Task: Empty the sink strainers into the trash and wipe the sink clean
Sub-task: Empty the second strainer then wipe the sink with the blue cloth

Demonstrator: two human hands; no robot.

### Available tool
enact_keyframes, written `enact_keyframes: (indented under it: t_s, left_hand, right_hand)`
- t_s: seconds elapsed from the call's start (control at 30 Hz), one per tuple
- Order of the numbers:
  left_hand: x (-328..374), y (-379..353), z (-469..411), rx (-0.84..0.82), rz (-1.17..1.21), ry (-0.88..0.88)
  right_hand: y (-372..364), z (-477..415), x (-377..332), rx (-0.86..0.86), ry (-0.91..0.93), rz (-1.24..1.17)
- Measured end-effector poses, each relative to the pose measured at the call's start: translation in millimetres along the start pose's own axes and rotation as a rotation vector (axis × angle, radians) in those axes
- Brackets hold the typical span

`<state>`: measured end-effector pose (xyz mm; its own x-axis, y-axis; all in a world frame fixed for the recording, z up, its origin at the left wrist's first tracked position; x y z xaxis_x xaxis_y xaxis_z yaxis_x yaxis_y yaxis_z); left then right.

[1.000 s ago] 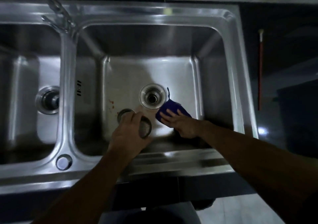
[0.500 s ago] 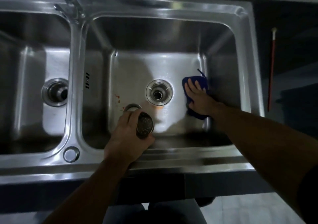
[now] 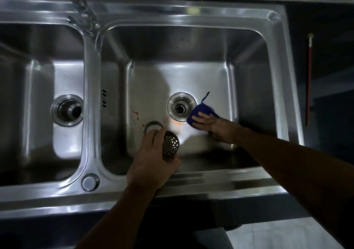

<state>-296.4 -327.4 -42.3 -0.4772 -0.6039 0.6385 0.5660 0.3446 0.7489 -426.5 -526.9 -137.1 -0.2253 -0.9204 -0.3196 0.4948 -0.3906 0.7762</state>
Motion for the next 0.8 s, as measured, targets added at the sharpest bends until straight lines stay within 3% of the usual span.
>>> enact_keyframes:
  t_s: [0.1, 0.17, 0.23, 0.3, 0.47, 0.6, 0.7, 0.8]
  left_hand:
    - [-0.4, -0.2, 0.5, -0.017, 0.007, 0.031]
    - [-1.0, -1.8, 0.7, -0.060, 0.034, 0.062]
    - [-3.5, -4.9, 1.2, -0.136, 0.063, 0.111]
    - [-6.2, -5.6, 1.5, -0.199, 0.089, 0.160]
    - [15.4, 5.0, -15.7, -0.228, 0.193, 0.147]
    - [42.5, 7.4, -35.9, -0.245, 0.296, 0.104]
    - [44.0, 5.2, -53.1, -0.202, 0.352, 0.156]
    - [46.3, 0.4, -64.3, -0.203, 0.375, 0.167]
  right_hand:
    - [8.5, -1.3, 15.8, -0.007, -0.224, -0.039]
    - [12.4, -8.4, 7.8, -0.011, -0.395, -0.235]
    - [18.8, -4.6, -8.7, 0.146, -0.511, -0.463]
    - [28.3, 12.0, -16.0, 0.425, -0.707, -0.615]
    - [40.3, 46.0, -57.7, 0.513, -0.753, -1.233]
    - [46.9, 60.1, -82.0, 0.464, -0.682, -1.760]
    - [54.8, 68.7, -87.8, 0.420, -0.561, -1.834]
    - [56.6, 74.2, -78.8, 0.416, -0.556, -1.850]
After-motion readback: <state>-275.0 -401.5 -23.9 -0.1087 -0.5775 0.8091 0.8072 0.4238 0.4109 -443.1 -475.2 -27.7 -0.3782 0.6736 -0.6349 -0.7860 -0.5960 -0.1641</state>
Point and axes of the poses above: each hand's wrist, its own z-axis away from the middle knuckle, its own y-axis out of the back of the hand, x = y × z, the point moved 7 cm from there along -z, towards the middle knuckle, and after that the axes turned 8 degrees about x, right-handed, at the moved point
